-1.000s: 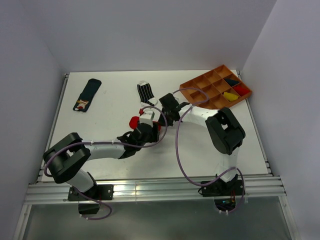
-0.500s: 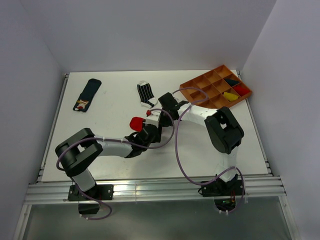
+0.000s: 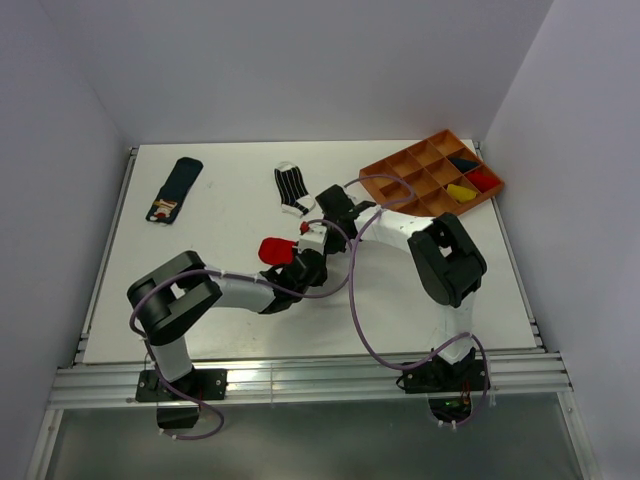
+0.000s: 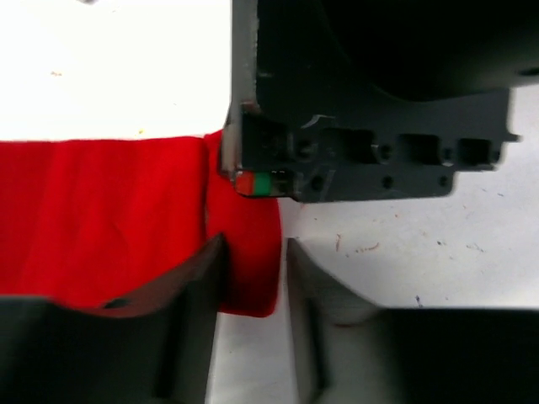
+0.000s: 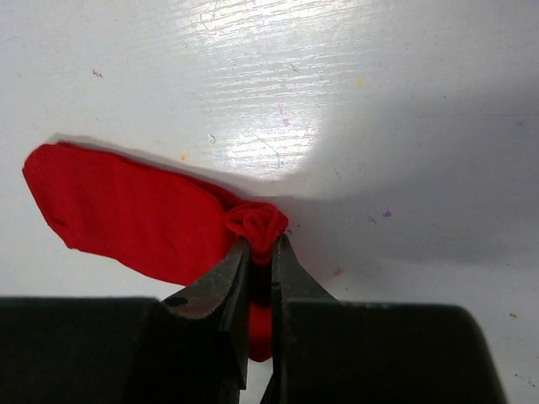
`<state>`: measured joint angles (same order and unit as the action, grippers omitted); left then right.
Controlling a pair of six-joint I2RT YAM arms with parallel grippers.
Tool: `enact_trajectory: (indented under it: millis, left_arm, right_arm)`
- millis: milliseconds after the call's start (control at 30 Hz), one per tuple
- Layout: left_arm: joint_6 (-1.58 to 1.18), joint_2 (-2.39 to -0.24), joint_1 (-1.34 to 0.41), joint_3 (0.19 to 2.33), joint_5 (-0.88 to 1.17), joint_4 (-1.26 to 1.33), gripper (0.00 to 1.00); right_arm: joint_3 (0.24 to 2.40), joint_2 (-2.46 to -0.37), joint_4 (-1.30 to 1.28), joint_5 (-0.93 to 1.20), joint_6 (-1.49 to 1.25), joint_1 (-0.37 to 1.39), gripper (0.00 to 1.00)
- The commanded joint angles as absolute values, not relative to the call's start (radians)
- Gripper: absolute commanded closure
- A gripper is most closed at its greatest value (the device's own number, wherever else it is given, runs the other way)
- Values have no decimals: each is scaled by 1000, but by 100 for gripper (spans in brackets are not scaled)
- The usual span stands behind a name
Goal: Roll the socks
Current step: Roll the sock at the center of the board.
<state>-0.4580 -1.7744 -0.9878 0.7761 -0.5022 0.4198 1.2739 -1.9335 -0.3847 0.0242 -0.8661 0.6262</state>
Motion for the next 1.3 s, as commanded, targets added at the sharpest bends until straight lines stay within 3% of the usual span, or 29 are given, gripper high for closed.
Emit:
enact_trajectory:
  millis: [0,167,233,333,367,467,600,967,1267]
  left_arm:
    - [-512,-1804,-994,822,-514,359,65]
    - [-574,-1809,-980,816,-496,328,94]
    - [-595,-1793,-960,802,-471,324,99]
    - [-633,-1753,-927,764,-414,340,100]
    - [-661,-1744,-914,752,-390,348,100]
    - [-727,-1697,-852,686,-273,402,100]
    - [-825,-1646,-737,579,-99,504,100]
    - [-1028,-1674,-560,488,245,704,100]
    - [-1167,-1768,-488,445,379,854,100]
  right_arm:
    - [1318,-1942,-399,34,-862,637,100]
    - [1290,-1930,-362,64,-867,637,100]
    - [1263,-1914,-330,80,-870,635,99]
    - [1209,-1885,-255,109,-893,630,83]
    - [1192,-1876,-206,117,-908,626,72]
    - [1117,-1829,-102,135,-931,611,54]
    - [1022,-1767,24,153,-946,592,45]
    - [943,-1804,233,228,-1009,584,44]
    - [973,-1870,262,271,-1011,586,44]
